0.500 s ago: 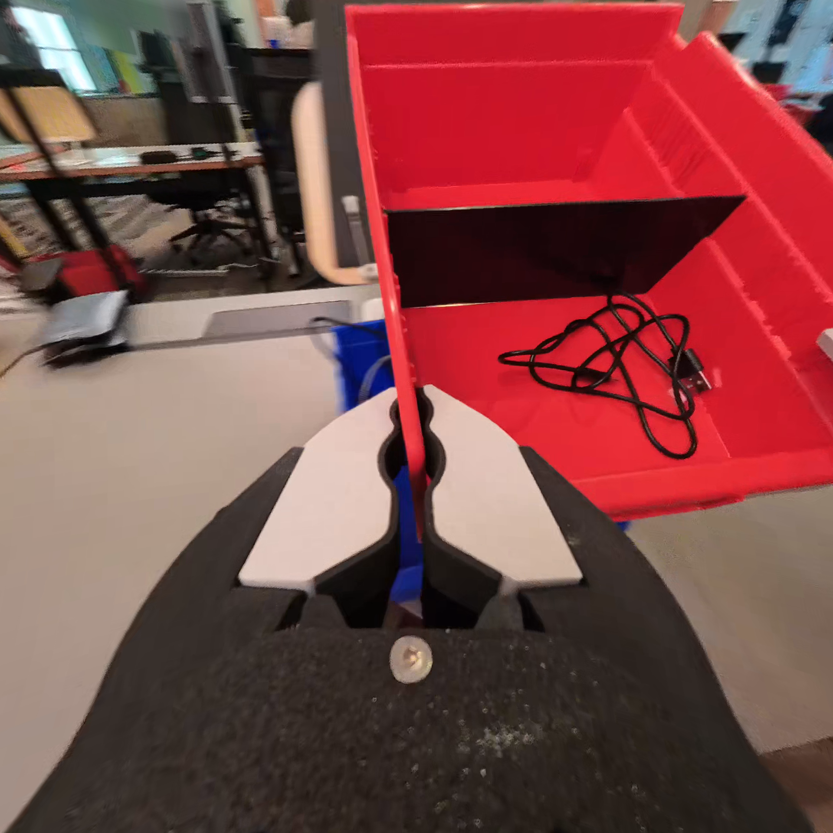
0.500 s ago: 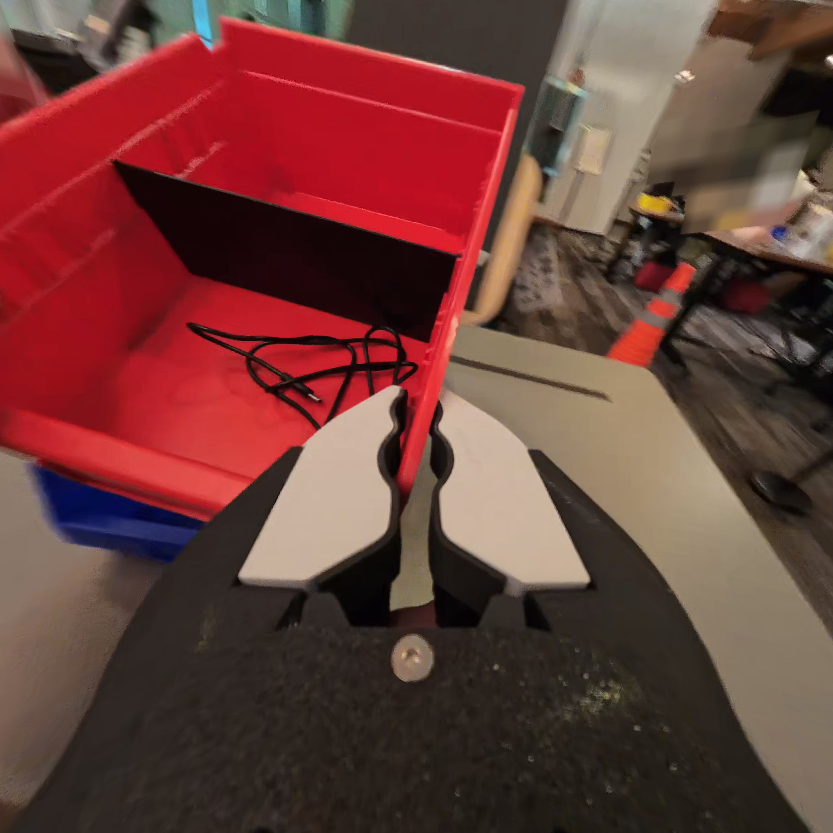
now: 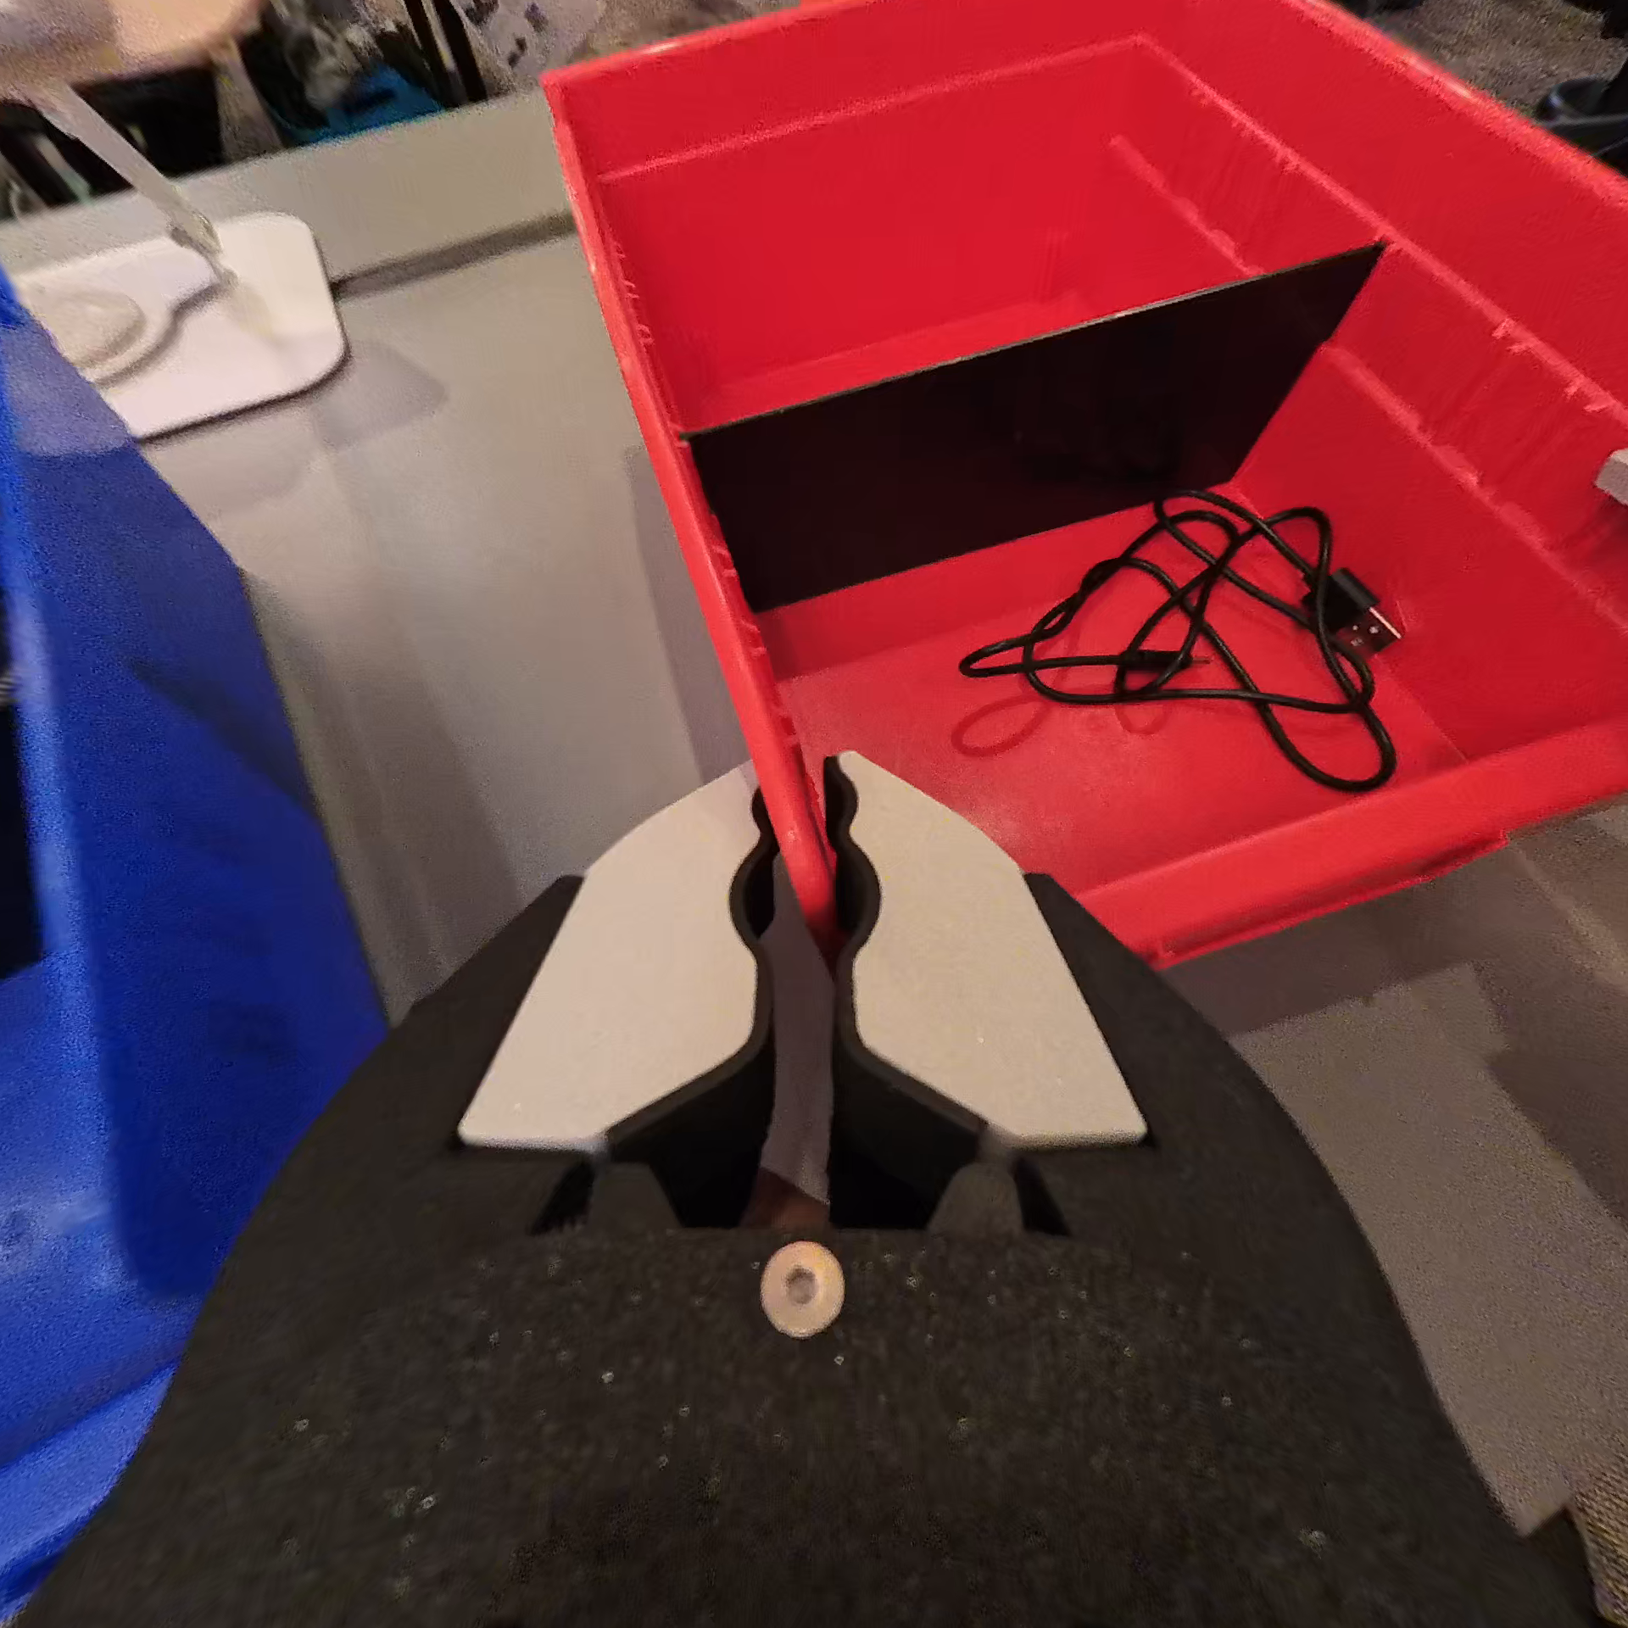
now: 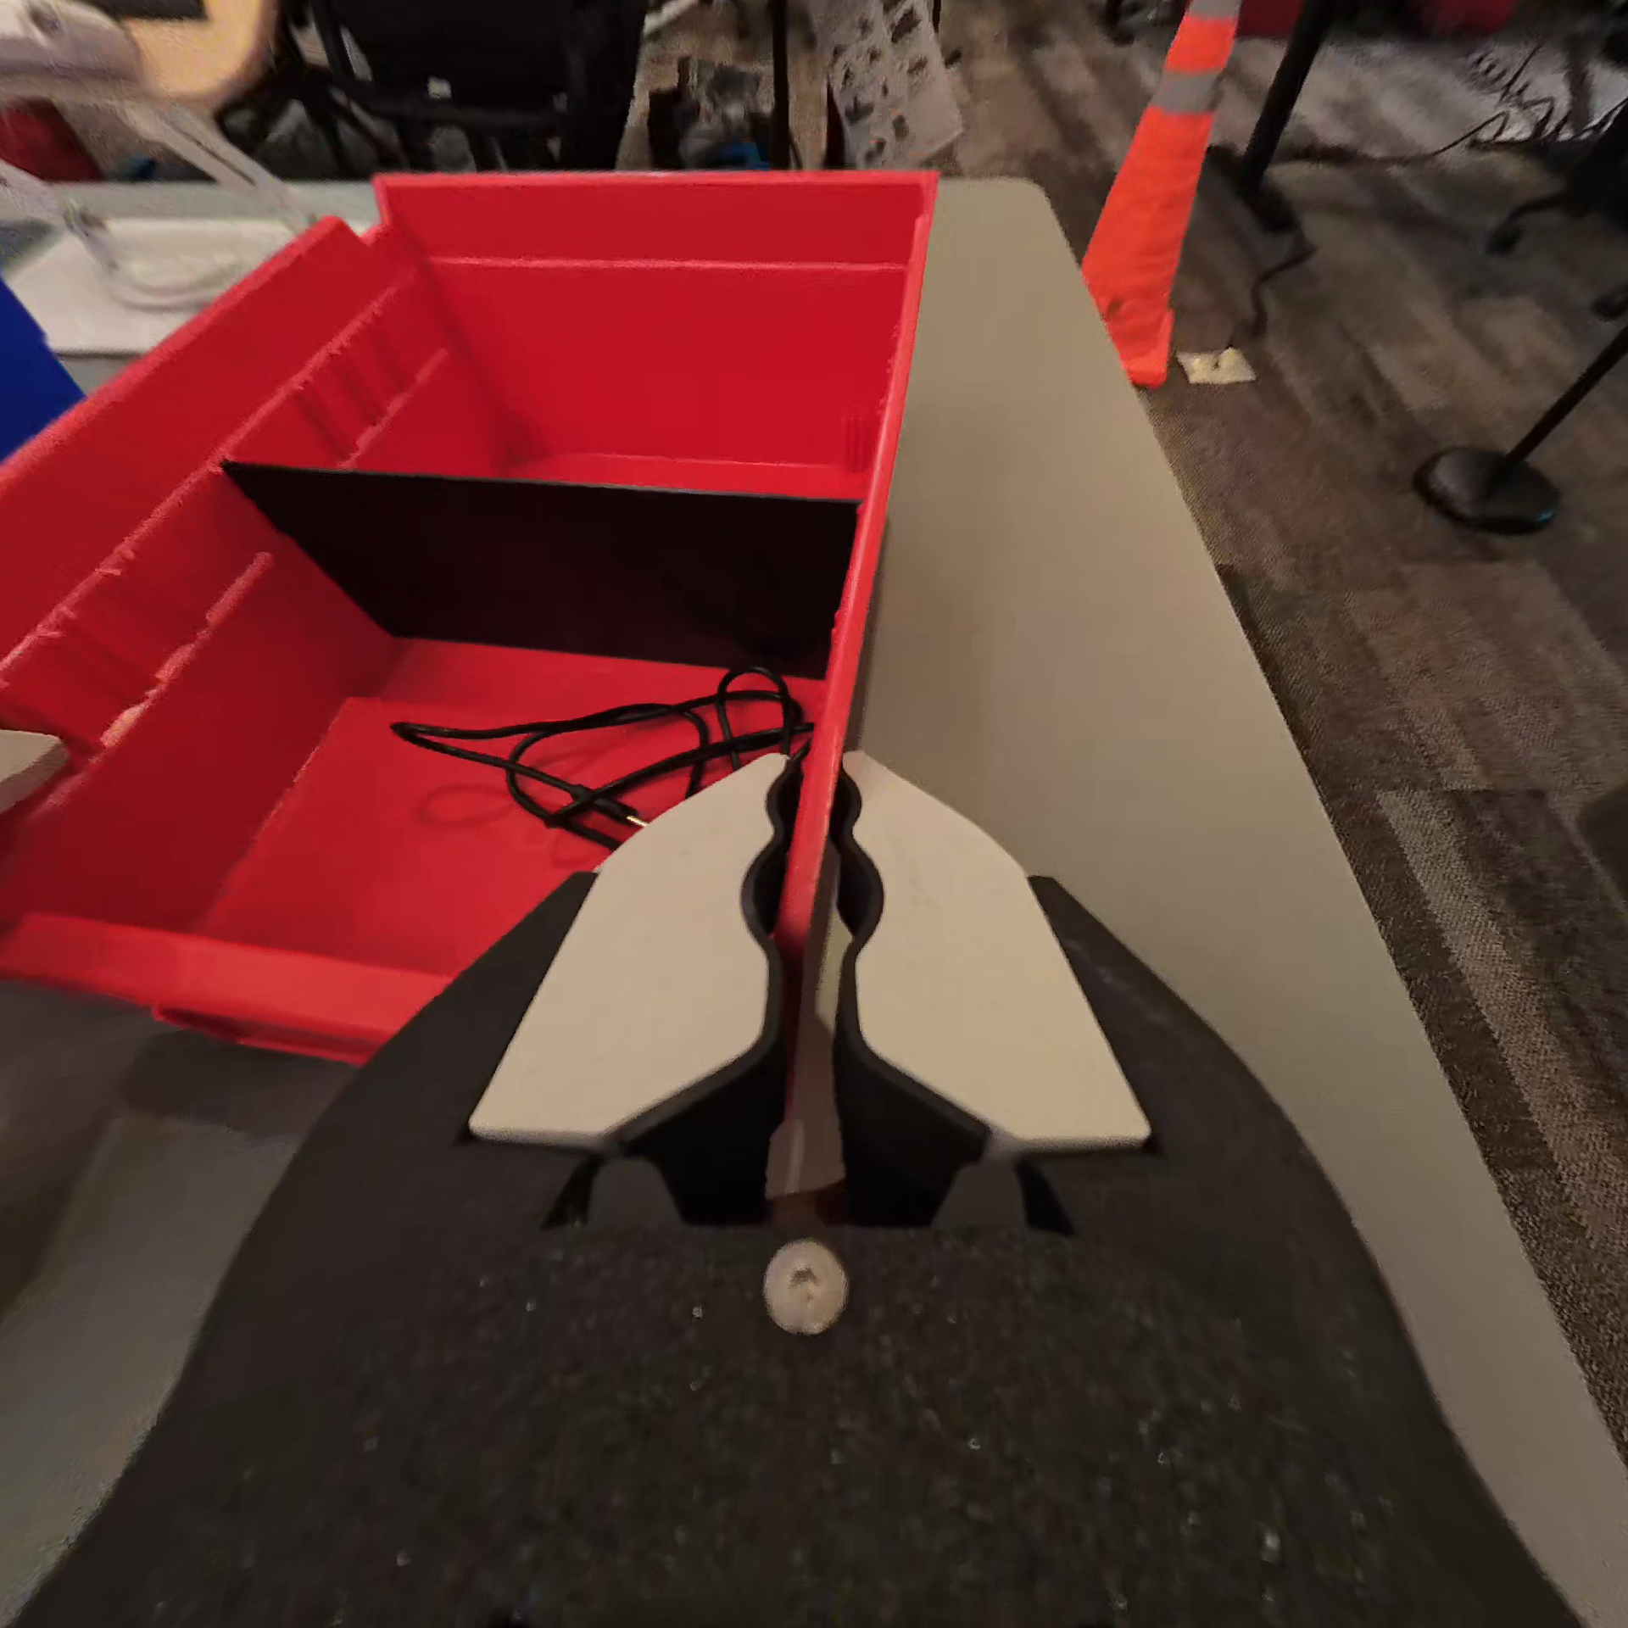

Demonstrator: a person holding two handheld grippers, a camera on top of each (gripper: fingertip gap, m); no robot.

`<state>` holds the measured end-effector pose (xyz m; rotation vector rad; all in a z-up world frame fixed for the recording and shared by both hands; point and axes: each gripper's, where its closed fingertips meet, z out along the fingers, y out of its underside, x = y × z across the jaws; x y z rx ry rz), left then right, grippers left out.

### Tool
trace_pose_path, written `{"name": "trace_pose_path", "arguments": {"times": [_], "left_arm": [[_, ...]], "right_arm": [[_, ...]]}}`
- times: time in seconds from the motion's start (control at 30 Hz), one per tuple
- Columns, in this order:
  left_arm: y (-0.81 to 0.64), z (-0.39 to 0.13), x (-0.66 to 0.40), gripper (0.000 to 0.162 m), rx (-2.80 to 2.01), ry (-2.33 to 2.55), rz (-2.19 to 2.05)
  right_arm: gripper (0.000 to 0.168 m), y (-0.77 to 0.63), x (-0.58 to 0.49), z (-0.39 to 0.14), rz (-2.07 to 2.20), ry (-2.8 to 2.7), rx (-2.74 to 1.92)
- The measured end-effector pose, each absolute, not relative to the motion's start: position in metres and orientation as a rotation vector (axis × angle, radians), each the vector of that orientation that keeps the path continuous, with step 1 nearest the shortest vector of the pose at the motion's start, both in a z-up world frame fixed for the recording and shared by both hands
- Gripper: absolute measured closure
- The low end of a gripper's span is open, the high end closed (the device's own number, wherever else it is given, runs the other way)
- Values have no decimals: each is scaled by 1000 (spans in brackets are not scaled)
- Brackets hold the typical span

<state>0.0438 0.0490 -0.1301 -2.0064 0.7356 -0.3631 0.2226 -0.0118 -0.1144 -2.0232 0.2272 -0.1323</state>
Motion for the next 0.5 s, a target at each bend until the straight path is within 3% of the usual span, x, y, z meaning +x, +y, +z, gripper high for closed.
{"name": "trace_pose_path", "arguments": {"times": [0.43,0.5], "left_arm": [[67,-127,86,138,-1980,816,-498],[60,-109,76,136,-1977,777,-650]], "right_arm": [[162,43,271,-126,-18,195,-2120],[145,37,279,-116,-109,255,-2097]]}}
